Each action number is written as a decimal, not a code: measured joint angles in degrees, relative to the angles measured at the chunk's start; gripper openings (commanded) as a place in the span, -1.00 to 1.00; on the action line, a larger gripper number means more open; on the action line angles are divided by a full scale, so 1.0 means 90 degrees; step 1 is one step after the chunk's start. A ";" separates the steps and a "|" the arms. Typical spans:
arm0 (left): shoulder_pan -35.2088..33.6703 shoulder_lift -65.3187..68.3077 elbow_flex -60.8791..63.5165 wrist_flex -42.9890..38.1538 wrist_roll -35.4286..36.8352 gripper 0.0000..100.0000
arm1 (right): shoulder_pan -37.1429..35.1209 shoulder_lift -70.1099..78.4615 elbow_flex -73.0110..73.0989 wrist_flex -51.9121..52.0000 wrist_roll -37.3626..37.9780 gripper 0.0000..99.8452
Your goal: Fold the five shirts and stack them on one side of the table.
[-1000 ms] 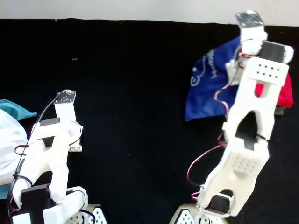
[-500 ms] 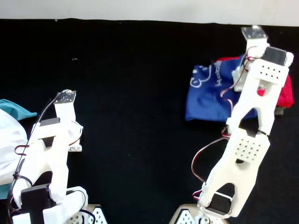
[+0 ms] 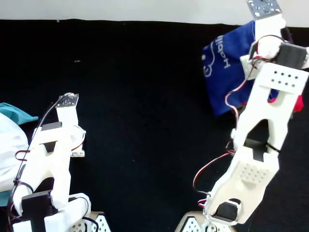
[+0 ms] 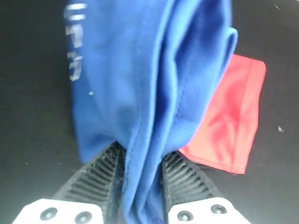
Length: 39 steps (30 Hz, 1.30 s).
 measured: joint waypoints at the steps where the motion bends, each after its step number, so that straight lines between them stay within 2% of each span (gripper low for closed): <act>1: 0.0000 0.0000 0.0000 0.0000 0.0000 -0.98 | 0.0147 0.0049 0.0010 -0.0107 0.0049 -0.99; 12: 0.0000 0.0000 0.0000 0.0000 0.0000 -0.98 | 0.1661 0.2188 0.0215 -0.2198 0.0625 -0.99; 17: 0.0000 0.0000 0.0000 0.0000 0.0000 -0.98 | 0.1748 0.2559 -0.0049 -0.2696 0.0625 -0.99; 30: 0.0000 0.0000 0.0000 0.0000 0.0000 -0.98 | 0.1788 0.2969 -0.0645 -0.3067 0.0781 -0.98; 32: 0.0000 0.0000 0.0000 0.0000 0.0000 -0.98 | 0.1827 0.3096 -0.0645 -0.3155 0.0781 -0.85; 36: 0.0000 0.0000 0.0000 0.0000 0.0000 -0.98 | 0.1856 0.3136 -0.0645 -0.3155 0.0781 -0.39; 39: 0.0000 0.0000 0.0000 0.0000 0.0000 -0.98 | 0.1885 0.3136 -0.0645 -0.3155 0.0781 -0.39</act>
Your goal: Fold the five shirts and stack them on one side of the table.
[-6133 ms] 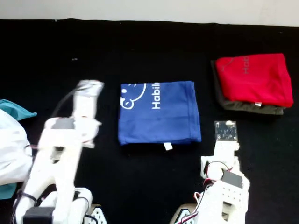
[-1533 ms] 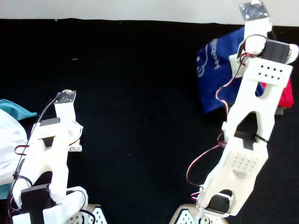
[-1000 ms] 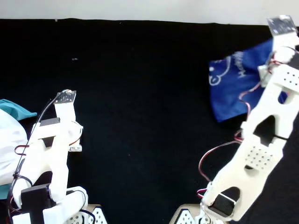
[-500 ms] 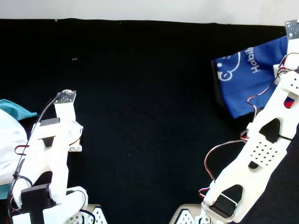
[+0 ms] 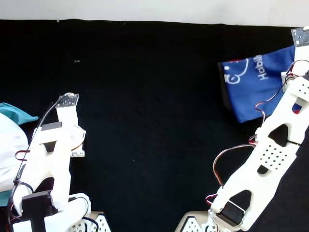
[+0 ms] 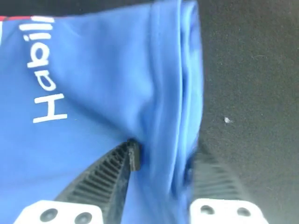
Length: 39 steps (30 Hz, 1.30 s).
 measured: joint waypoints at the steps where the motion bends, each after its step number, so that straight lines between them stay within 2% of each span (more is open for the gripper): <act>1: 0.0000 0.0000 0.0000 0.0000 0.0000 -0.98 | 0.0010 0.0000 -0.0049 0.0000 0.0000 -0.41; 6: 0.0000 0.0000 0.0000 0.0000 0.0000 -0.98 | 0.0020 0.0000 -0.0957 0.0000 -0.0029 -0.43; 10: 0.0000 0.0000 0.0000 0.0000 0.0000 -0.98 | 0.0000 0.0000 -0.1885 0.0059 -0.0840 -0.48; 12: 0.0000 0.0000 0.0000 0.0000 0.0000 -0.98 | -0.0088 0.0000 -0.2422 0.0361 -0.1250 -0.64; 15: 0.0000 0.0000 0.0000 0.0000 0.0000 -0.98 | -0.0400 -0.0029 -0.2803 0.1201 -0.1436 -0.89; 17: 0.0000 0.0000 0.0000 0.0000 0.0000 -0.98 | -0.0596 -0.0137 -0.2833 0.1709 -0.1446 -0.96; 23: 0.0000 0.0000 0.0000 0.0000 0.0000 -0.98 | -0.0987 -0.1446 -0.2842 0.3018 -0.1485 -0.87; 27: 0.0000 0.0000 0.0000 0.0000 0.0000 -0.98 | -0.1133 -0.2315 -0.2862 0.3165 -0.1485 -0.84; 33: 0.0000 0.0000 0.0000 0.0000 0.0000 -0.98 | -0.1397 -0.4249 -0.1260 0.3184 -0.2012 -0.84; 39: 0.0000 0.0000 0.0000 0.0000 0.0000 -0.98 | -0.2432 -0.7062 0.2589 0.3184 -0.2168 -0.84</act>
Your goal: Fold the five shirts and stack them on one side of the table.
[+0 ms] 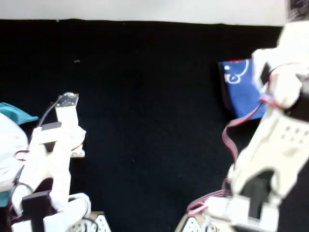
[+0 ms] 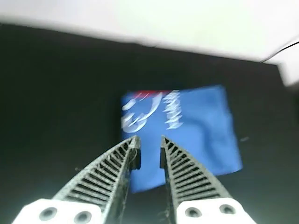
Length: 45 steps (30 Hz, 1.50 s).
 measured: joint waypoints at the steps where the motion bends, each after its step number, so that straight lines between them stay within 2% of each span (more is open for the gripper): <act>1: 0.0000 0.0000 0.0000 0.0000 0.0000 -0.98 | -0.0195 -0.0440 0.0742 0.0000 0.0000 -0.84; 6: 0.0000 0.0000 0.0000 0.0000 0.0000 -0.98 | -0.0752 -0.2462 0.4337 -0.1035 0.0000 -0.84; 15: 0.0000 0.0010 0.0000 0.0000 0.0010 -0.98 | -0.0801 -0.5226 1.1038 -0.4103 -0.0010 -0.84; 18: 0.0000 0.0010 0.0000 0.0000 0.0010 -0.98 | -0.0801 -0.5890 1.2777 -0.4933 -0.0010 -0.84; 22: 0.0000 0.0010 0.0000 0.0000 0.0010 -0.98 | -0.0801 -0.6564 1.4330 -0.5646 -0.0010 -0.84; 27: 0.0000 0.0010 0.0000 0.0000 0.0010 -0.98 | -0.0791 -0.7209 1.5541 -0.6125 -0.0010 -0.84; 39: 0.0000 0.0020 -0.0127 0.0039 0.0010 -0.97 | -0.0801 -0.8440 1.5600 -0.6046 -0.0020 -0.84; 41: -0.0107 -0.0068 -0.0400 0.0391 0.0010 -0.97 | -0.0801 -0.8479 1.5600 -0.6027 -0.0020 -0.84; 45: -0.0664 -0.0752 -0.1602 0.1934 0.0010 -0.96 | -0.0801 -0.8488 1.5600 -0.6027 -0.0020 -0.84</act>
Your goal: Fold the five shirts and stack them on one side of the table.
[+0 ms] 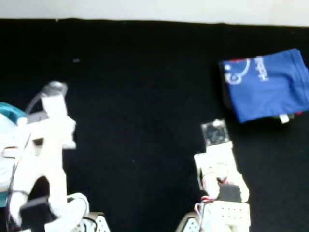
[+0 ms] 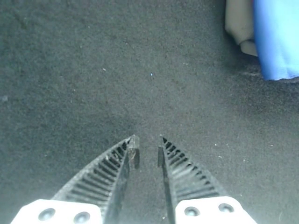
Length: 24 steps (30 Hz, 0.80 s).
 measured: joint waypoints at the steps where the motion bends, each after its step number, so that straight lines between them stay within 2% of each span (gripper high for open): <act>1: -0.0234 -0.0176 -0.0342 0.0420 -0.0010 -0.92 | 0.0000 0.0000 0.0000 0.0000 0.0000 -0.84; 3: -0.0742 -0.0420 -0.0987 0.1104 -0.0166 -0.81 | 0.0000 0.0000 0.0000 0.0000 0.0000 -0.84; 5: -0.1309 -0.0508 -0.1299 0.1387 -0.0586 -0.70 | 0.0000 0.0000 0.0000 0.0000 0.0000 -0.84; 11: -0.2921 -0.0283 -0.1035 0.0967 -0.1592 -0.64 | 0.0000 0.0000 0.0000 0.0000 0.0000 -0.84; 16: -0.3253 0.0391 -0.0547 0.0459 -0.1993 -0.64 | 0.0000 0.0000 0.0000 0.0000 0.0000 -0.84; 24: -0.3282 0.1397 -0.0303 -0.0664 -0.2051 -0.66 | 0.0000 0.0000 0.0000 0.0000 0.0000 -0.84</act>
